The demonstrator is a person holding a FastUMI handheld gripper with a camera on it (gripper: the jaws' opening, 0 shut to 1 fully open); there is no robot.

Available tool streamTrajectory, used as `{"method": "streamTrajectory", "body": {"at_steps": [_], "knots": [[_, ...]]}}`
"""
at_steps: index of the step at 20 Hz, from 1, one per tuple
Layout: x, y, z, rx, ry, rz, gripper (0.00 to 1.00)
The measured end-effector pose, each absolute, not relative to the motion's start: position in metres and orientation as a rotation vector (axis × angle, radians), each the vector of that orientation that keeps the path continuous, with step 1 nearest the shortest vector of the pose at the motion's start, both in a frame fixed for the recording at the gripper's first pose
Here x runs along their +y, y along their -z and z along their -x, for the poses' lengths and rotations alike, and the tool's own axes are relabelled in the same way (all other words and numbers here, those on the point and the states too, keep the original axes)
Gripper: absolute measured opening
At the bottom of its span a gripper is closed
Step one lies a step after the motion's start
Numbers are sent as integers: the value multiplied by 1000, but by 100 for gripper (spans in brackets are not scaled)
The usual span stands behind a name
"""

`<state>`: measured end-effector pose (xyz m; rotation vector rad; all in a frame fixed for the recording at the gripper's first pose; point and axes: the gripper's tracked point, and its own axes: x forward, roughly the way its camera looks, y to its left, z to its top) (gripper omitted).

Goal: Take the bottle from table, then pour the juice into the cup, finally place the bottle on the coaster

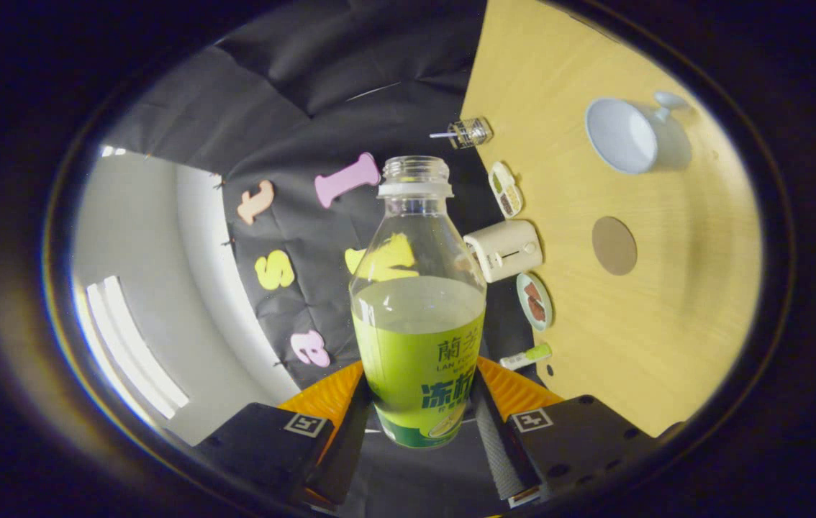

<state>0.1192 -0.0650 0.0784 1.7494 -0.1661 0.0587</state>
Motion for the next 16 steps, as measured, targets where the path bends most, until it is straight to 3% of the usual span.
{"method": "streamTrajectory", "body": {"at_steps": [10, 16], "knots": [[-41, -47, -89, -85, -24, -1203, 78], [-49, -16, -85, 9, 97, -794, 78]]}}
